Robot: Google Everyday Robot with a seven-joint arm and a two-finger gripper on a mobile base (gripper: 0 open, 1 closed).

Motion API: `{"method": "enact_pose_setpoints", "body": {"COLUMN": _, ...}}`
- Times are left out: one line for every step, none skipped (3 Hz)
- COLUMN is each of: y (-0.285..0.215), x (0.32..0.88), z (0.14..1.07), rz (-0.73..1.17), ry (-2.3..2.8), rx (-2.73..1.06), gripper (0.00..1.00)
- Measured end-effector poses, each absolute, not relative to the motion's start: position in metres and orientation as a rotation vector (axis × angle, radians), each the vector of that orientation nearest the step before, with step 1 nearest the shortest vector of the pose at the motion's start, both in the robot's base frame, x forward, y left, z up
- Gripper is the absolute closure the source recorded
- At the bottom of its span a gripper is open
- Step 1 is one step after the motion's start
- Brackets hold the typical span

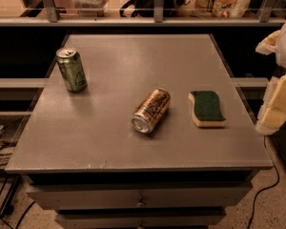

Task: Knock green can over

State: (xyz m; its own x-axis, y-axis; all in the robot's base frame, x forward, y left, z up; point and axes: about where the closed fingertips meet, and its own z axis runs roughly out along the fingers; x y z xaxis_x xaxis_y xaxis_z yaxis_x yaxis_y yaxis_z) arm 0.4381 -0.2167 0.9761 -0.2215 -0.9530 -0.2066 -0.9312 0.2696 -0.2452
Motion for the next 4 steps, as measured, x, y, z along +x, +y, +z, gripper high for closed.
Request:
{"method": "enact_pose_setpoints", "body": {"y": -0.216, "x": 0.439, "z": 0.977, "rz": -0.1, "ry": 2.224, "rx": -1.721, "gripper": 0.0}}
{"method": "enact_pose_setpoints", "body": {"y": -0.201, "x": 0.446, "z": 0.974, "rz": -0.044, "ry": 2.132, "rx": -1.722, "gripper": 0.0}}
{"method": "enact_pose_setpoints", "body": {"y": -0.172, "x": 0.462, "z": 0.965, "rz": 0.059, "ry": 2.003, "rx": -1.72, "gripper": 0.0}}
{"method": "enact_pose_setpoints", "body": {"y": -0.139, "x": 0.482, "z": 0.955, "rz": 0.171, "ry": 1.902, "rx": -1.699, "gripper": 0.0}}
